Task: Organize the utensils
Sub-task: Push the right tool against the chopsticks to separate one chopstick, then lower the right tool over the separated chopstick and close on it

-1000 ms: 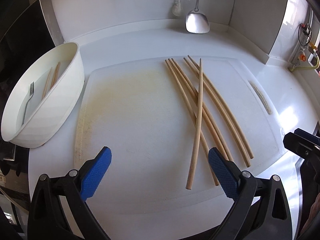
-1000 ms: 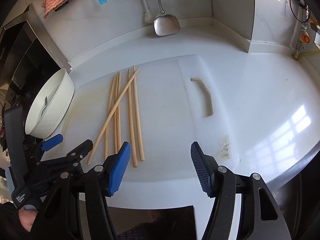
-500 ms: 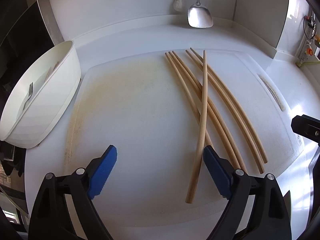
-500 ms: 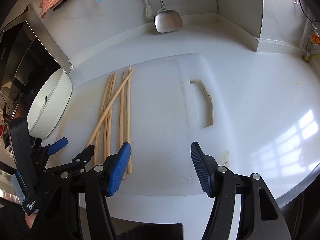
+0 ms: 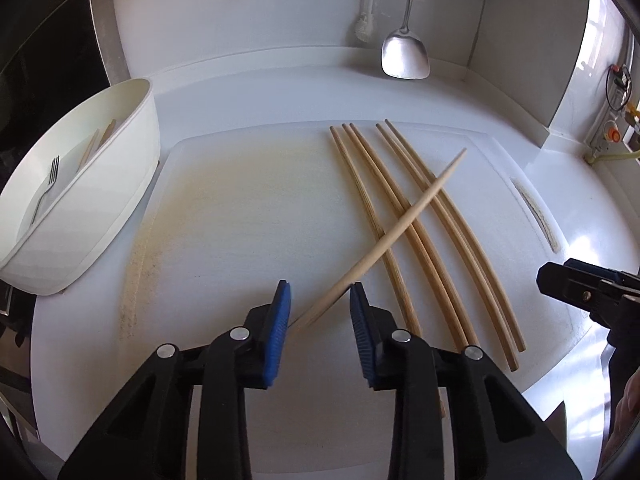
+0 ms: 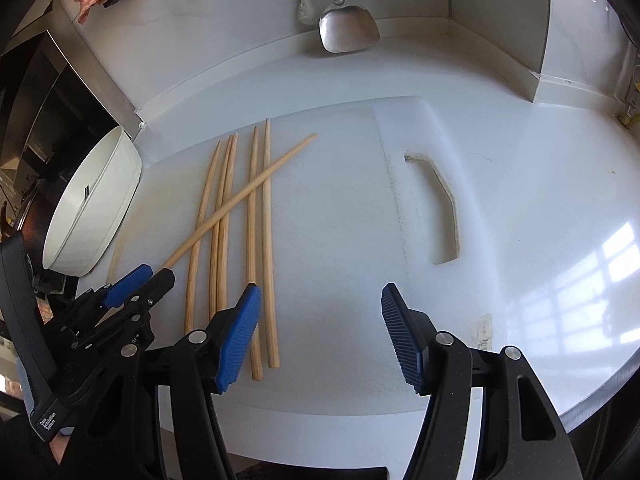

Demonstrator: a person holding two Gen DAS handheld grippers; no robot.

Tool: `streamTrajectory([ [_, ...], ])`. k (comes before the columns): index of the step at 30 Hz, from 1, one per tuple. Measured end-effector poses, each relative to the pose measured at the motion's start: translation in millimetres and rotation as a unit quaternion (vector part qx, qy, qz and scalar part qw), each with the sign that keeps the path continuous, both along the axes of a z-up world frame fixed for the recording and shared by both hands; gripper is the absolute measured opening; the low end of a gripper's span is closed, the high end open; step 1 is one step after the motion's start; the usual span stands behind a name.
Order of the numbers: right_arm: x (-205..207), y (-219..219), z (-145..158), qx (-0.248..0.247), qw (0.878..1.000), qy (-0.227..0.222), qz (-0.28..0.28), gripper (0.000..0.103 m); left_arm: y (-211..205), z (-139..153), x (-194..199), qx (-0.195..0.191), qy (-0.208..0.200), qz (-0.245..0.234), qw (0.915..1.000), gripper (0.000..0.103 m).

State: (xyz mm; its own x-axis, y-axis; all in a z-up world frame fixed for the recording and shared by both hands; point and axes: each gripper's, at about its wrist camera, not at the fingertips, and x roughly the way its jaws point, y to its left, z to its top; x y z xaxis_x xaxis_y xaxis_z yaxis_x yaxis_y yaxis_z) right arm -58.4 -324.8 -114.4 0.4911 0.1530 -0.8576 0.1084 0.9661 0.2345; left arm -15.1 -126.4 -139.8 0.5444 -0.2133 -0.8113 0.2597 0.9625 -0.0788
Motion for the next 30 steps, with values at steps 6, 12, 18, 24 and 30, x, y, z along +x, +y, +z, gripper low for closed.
streamTrajectory([
  [6,14.9,12.1,-4.7,-0.005,1.0,0.003,0.011,0.06,19.9,-1.6,7.7,-0.022,0.01,0.04,0.9989,0.01],
  [12,26.1,20.7,-7.4,-0.026,0.999,-0.008,0.022,0.06,32.1,-2.4,8.1,-0.021,0.007,0.061,0.9979,0.01],
  [18,37.0,20.0,-16.2,-0.055,0.998,-0.012,0.019,0.06,32.1,-3.1,6.6,-0.009,-0.002,0.058,0.9983,0.01],
  [24,45.5,22.5,-20.6,-0.082,0.996,-0.019,0.034,0.06,25.3,-2.8,13.2,0.0,-0.007,0.051,0.9987,0.038],
  [30,52.6,29.5,-21.6,-0.113,0.992,-0.027,0.051,0.06,20.1,-1.0,21.9,0.015,-0.014,0.055,0.9983,0.066],
])
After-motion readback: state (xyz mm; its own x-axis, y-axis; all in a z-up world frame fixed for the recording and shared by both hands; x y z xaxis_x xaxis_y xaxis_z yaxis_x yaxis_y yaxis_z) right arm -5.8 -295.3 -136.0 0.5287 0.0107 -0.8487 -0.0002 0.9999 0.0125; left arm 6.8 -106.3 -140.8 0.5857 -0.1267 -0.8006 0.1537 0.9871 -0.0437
